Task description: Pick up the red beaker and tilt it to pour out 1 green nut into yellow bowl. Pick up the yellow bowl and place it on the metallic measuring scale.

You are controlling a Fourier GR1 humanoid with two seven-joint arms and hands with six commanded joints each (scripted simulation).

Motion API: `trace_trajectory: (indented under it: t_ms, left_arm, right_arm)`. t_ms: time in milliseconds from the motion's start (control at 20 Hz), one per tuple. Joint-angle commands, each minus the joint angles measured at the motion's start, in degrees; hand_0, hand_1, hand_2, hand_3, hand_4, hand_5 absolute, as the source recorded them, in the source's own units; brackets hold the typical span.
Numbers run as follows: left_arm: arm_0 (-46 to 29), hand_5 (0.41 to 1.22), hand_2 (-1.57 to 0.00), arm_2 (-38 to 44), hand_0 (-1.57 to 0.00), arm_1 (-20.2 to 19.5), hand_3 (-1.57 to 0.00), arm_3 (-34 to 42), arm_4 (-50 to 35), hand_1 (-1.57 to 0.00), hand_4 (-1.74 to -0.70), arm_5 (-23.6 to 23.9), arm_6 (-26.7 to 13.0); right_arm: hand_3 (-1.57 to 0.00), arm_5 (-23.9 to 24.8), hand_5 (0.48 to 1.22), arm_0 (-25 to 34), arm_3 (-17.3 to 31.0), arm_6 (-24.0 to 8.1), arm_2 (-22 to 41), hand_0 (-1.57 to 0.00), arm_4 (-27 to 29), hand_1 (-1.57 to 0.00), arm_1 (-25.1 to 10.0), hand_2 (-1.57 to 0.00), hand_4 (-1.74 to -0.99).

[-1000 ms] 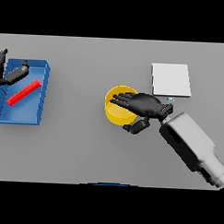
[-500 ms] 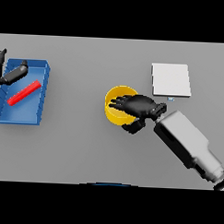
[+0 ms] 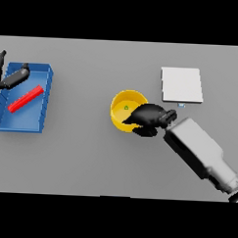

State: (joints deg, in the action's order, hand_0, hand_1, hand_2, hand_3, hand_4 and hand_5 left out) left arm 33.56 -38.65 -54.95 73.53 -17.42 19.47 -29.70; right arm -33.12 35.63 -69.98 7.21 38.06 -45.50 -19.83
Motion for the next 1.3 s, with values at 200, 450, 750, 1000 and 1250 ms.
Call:
trace_trajectory:
  t_ms: [200,450,750,1000,1250]
  left_arm:
    - [-0.65,0.724,0.0,0.17,0.0,-0.36,0.0,0.93,-0.4,0.0,-0.81,0.35,0.12]
    - [-0.29,0.723,0.0,-0.05,0.0,-0.44,0.0,0.66,0.07,0.0,-0.8,0.26,-0.13]
    - [0.02,0.722,0.0,-0.02,0.0,-0.55,0.0,0.97,-0.29,0.0,-0.8,-0.26,-0.49]
    - [-0.12,0.723,0.0,0.05,0.0,-1.19,0.0,1.11,-0.17,0.0,-0.8,-0.5,-0.35]
    - [-0.61,0.742,0.0,0.07,0.0,-1.43,0.0,2.17,-0.01,0.0,-0.81,0.37,-0.22]
  right_arm:
    - [-1.18,0.31,1.199,-0.25,-0.83,0.04,-0.1,-1.48,0.86,-1.47,-0.71,-1.42,-1.711]
    - [-1.27,-3.02,1.214,0.65,-6.53,-1.02,-2.53,-1.54,3.66,-1.54,-3.89,-1.47,-1.731]
    - [-1.31,-6.94,1.219,3.78,-11.93,-5.46,-6.09,-1.56,5.64,-1.56,-6.86,-1.54,-1.724]
    - [-1.24,-7.79,1.22,3.48,-14.27,-6.91,-7.53,-1.57,6.82,-1.57,-8.23,-1.56,-1.719]
    - [-1.3,-5.0,1.221,7.39,-10.65,-5.99,-10.24,-1.57,5.66,-1.57,-11.21,-1.57,-1.72]
